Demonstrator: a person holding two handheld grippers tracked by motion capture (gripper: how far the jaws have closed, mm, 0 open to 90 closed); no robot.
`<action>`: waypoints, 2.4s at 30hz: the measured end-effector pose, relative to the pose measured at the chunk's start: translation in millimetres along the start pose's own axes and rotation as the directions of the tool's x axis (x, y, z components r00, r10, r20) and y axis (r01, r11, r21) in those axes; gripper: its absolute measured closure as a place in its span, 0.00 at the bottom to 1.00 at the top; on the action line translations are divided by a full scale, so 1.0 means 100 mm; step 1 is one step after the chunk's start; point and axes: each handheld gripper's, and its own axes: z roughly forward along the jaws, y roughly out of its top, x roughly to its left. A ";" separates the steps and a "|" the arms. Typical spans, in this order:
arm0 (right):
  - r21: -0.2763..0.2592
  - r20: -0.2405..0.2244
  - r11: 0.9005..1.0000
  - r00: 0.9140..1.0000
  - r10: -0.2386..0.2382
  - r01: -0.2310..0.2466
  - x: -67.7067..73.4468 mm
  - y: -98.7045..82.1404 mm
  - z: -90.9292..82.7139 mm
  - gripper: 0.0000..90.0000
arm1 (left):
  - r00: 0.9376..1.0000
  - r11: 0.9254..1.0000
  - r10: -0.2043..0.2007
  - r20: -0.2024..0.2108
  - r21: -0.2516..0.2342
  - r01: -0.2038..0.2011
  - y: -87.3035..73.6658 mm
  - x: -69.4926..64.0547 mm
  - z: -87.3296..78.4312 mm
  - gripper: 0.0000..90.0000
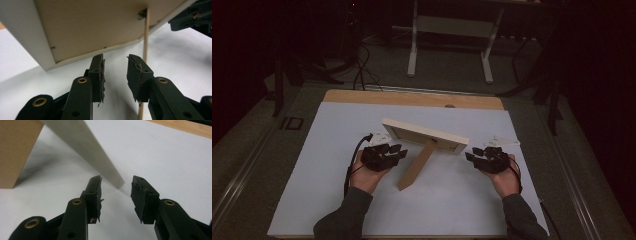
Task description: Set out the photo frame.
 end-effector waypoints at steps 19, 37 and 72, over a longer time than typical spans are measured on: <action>-0.042 0.007 0.999 1.000 0.029 -0.028 -0.06 0.12 0.11 0.98 | 0.996 0.999 -0.029 -0.079 -0.023 0.028 0.12 0.21 0.12 0.79; -0.045 0.012 0.998 0.999 0.040 -0.039 -0.06 0.17 0.21 1.00 | 0.984 0.999 -0.037 -0.175 -0.036 0.031 0.15 0.22 0.17 1.00; -0.072 -0.012 0.997 1.000 0.029 -0.030 -0.02 0.28 0.21 1.00 | 0.982 0.999 -0.036 -0.185 -0.019 0.033 0.21 0.25 0.22 1.00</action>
